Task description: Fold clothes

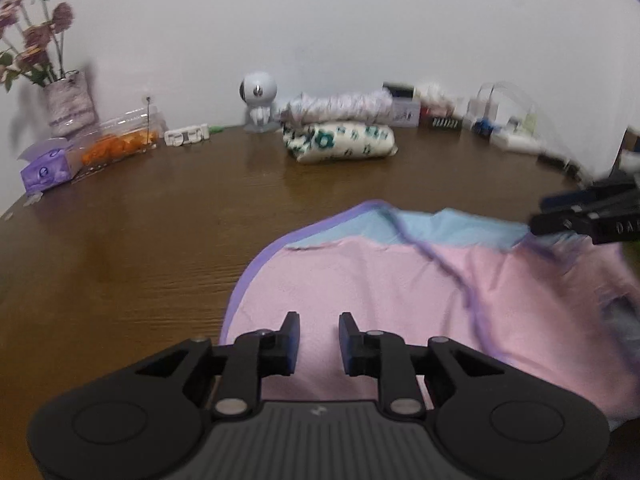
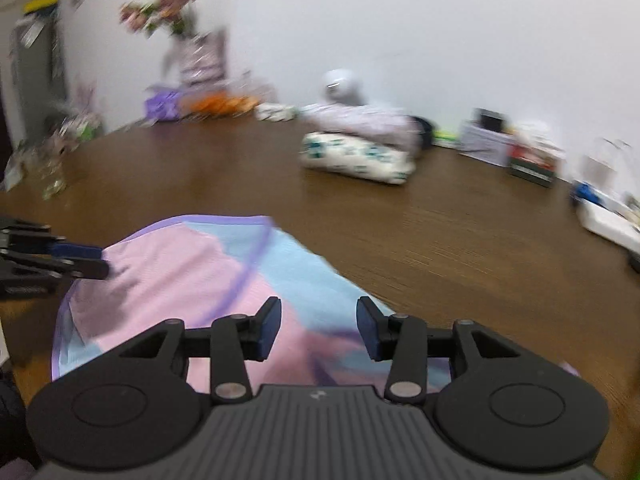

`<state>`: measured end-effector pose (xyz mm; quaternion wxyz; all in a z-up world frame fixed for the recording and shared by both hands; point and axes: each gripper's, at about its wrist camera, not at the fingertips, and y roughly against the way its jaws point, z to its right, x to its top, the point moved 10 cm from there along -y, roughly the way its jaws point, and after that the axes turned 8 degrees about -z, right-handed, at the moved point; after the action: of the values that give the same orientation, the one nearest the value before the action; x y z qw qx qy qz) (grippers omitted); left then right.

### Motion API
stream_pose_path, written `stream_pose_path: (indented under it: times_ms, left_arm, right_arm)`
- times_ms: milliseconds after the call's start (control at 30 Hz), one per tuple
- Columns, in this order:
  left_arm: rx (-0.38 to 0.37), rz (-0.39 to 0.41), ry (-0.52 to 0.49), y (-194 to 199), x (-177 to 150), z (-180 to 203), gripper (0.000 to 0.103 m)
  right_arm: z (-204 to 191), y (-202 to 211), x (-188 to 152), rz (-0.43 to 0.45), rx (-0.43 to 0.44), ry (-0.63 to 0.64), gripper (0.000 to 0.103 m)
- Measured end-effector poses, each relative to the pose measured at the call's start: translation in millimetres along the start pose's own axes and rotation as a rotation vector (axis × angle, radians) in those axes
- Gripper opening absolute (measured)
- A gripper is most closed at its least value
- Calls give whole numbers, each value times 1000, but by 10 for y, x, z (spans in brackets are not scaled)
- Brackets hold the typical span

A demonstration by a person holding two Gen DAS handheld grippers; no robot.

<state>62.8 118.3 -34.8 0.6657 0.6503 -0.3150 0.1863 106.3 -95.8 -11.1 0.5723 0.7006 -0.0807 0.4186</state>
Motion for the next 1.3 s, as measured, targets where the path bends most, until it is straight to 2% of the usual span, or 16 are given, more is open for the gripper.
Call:
stream_pose_path:
  times_ms: [167,300,400,567,600,633,700,733,800,867,933,1033,1133,1233,1267,1300]
  left_arm:
    - [30,-40,6,-86,-133,-226,25]
    - [65,-47,25,-34,-215,-423,26]
    - [85,-64,16,16,-265,-531,26]
    - [174,-83,35,70,-313,-782,26]
    - [200,-85,42,89,-330,-834,26]
    - [223,-87,51,110,-351,-882,26]
    - [267,-91,76,159,-393,-985,25]
    - [268,-75,100,207,-397,-1021,23]
    - [215,-11,160,355,-360,-1012,24]
    - [30,49,190,520,-289,-745,27]
    - [-168,52,128,599,-274,-317,32]
    - [-351,30,-37,646,-387,285,32]
    - [-432,2,-125,642,-549,544,32]
    - [-458,-17,-144,633,-655,566,32]
    - [-456,-25,-147,623,-682,551,28]
    - [-446,-33,-150,608,-704,520,19]
  right_arm:
    - [-248,-609,269,-108,-1,-15,42]
    - [-478,-842,271,-171,38,19,21]
    - [-665,-981,338,-147,55,60,21]
    - [-913,-881,474,-71,140,128,24]
    - [-819,-687,456,-34,123,114,28]
    - [-720,-486,436,4,104,100,41]
    - [-420,-83,309,68,48,52,55]
    - [-247,41,185,69,21,27,55]
    - [68,210,-168,29,-34,-36,54]
    - [271,307,-526,-30,-70,-88,50]
    - [308,399,-822,-62,-64,-120,44]
    - [176,598,-1066,-51,29,-174,41]
    - [-124,714,-1203,-45,199,-135,41]
    - [-359,643,-1244,-66,293,-106,40]
    - [-430,615,-1248,-75,310,-98,37]
    - [-502,582,-1252,-81,329,-86,23]
